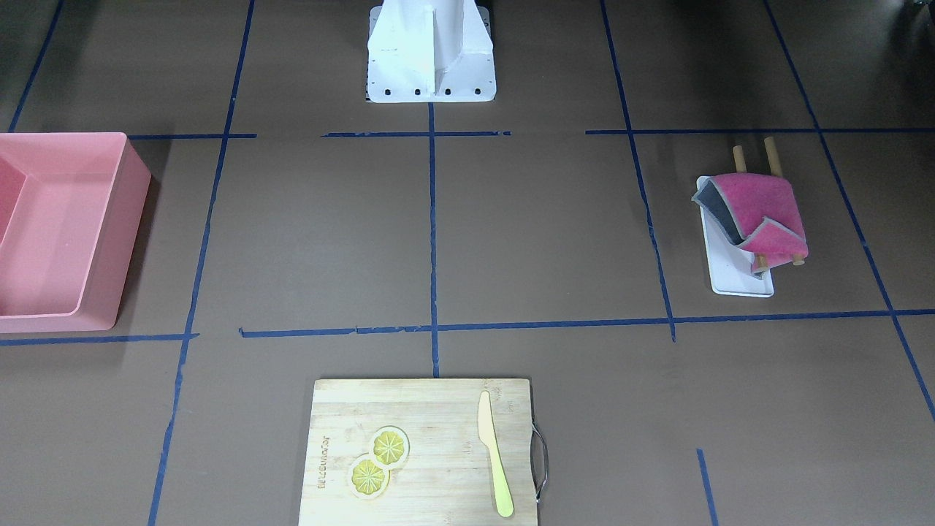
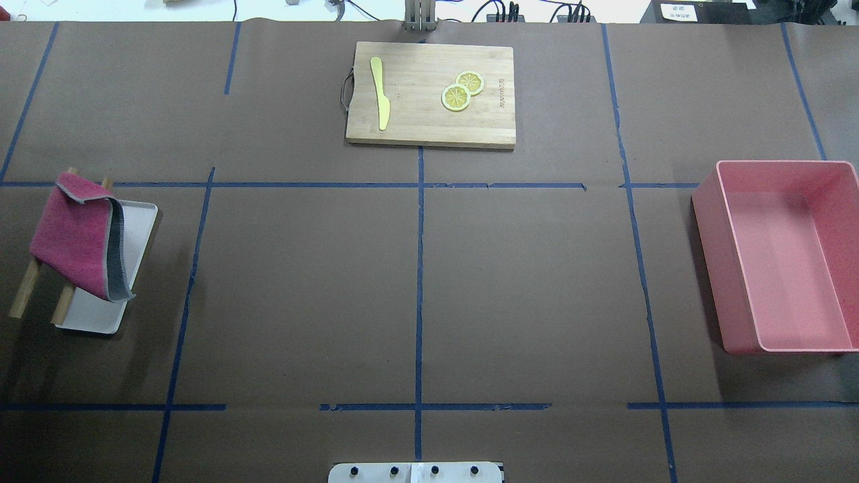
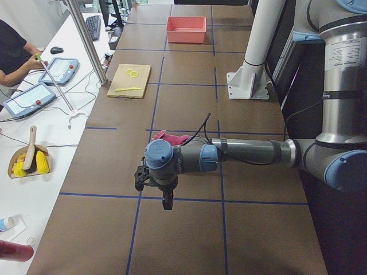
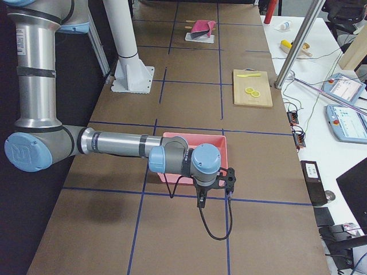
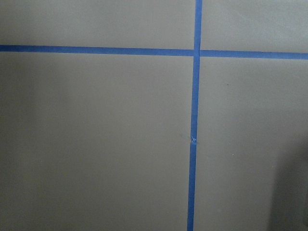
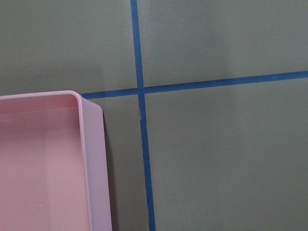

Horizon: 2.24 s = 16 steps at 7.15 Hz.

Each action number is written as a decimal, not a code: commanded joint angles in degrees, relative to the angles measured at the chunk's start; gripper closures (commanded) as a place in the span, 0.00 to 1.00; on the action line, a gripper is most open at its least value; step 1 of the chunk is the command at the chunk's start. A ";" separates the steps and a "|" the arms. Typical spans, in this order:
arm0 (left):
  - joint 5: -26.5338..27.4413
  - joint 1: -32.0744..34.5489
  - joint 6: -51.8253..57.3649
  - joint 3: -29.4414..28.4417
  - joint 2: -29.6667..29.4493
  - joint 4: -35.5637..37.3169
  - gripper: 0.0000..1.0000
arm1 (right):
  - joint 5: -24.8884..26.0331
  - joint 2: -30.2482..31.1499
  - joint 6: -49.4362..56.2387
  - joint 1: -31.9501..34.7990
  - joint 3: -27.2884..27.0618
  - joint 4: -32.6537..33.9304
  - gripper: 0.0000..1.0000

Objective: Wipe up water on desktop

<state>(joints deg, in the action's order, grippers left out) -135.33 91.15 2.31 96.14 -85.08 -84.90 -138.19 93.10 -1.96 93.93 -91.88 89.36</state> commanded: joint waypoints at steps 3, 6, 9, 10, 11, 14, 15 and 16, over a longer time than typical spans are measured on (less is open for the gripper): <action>-0.37 -0.09 -0.11 0.18 -0.53 0.00 0.00 | 0.46 -1.86 0.20 -1.02 -0.49 0.02 0.00; -4.39 -0.44 -1.24 0.71 -2.71 -4.04 0.00 | 0.11 -3.63 0.11 -2.95 -0.40 -0.15 0.00; -8.97 -5.26 -12.89 1.94 -5.98 -8.14 0.00 | -1.55 -4.77 -0.07 -3.13 -0.66 -0.50 0.00; -9.60 -7.54 -21.90 1.94 -5.89 -14.52 0.00 | -3.21 -4.94 -0.07 -3.13 -0.75 -0.50 0.00; -9.60 -10.43 -29.13 1.94 -5.80 -20.16 0.00 | -3.32 -5.03 -0.07 -3.13 -1.27 -0.68 0.00; -9.08 -19.74 -43.67 1.50 -5.80 -31.09 0.00 | -3.32 -5.03 -0.06 -3.13 -1.02 -2.26 0.00; -9.08 -21.34 -45.44 1.07 -5.97 -32.16 0.00 | -3.32 -5.03 -0.07 -3.13 -1.10 -2.26 0.00; -9.08 -22.40 -45.37 0.89 -5.89 -32.25 0.01 | -3.32 -5.03 -0.07 -3.22 -0.93 -2.35 0.00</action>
<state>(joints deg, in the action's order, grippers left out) -144.46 70.57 -41.95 97.33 -90.94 -116.28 -141.50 88.08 -2.01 90.76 -92.93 87.11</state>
